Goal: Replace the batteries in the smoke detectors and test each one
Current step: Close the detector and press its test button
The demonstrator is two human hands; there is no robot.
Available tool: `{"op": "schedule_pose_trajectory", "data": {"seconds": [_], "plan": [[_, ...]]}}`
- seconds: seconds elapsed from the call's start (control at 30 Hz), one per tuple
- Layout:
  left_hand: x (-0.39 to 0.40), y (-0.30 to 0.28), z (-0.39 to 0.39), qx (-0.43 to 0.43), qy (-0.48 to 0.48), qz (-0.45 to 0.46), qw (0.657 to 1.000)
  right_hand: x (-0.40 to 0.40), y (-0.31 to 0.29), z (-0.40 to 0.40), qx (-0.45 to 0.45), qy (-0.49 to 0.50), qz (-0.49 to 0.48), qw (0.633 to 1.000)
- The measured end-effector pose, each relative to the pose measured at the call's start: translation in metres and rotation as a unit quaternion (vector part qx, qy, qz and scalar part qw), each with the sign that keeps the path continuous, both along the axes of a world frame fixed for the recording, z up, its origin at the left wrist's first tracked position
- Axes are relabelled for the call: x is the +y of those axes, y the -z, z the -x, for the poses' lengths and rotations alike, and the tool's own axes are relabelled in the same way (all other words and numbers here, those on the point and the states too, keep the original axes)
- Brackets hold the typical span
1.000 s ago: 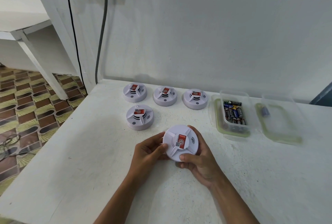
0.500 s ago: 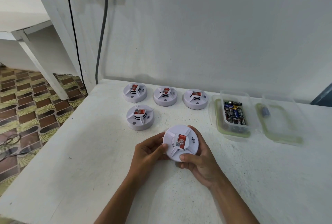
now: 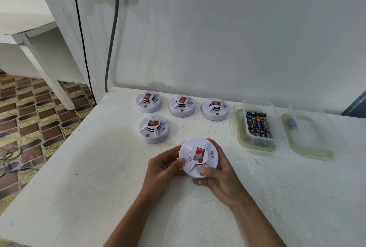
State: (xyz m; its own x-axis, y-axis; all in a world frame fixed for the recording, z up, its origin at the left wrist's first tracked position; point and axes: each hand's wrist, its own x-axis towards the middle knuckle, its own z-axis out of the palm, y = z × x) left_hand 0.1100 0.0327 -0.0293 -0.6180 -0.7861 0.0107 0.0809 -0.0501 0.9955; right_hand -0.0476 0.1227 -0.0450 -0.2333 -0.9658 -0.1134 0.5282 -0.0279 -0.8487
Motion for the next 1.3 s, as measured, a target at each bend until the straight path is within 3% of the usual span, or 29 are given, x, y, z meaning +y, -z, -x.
{"op": "schedule_pose_trajectory", "data": {"seconds": [0.27, 1.3], "plan": [[0.0010, -0.0018, 0.0003, -0.002, 0.004, 0.002, 1.000, 0.0003, 0.0035, -0.0003, 0.045, 0.008, 0.006, 0.999], [0.0010, -0.0014, 0.0005, 0.010, 0.004, -0.003, 1.000, 0.0004, 0.0046, -0.0002, 0.039, 0.006, 0.010, 0.999]]}}
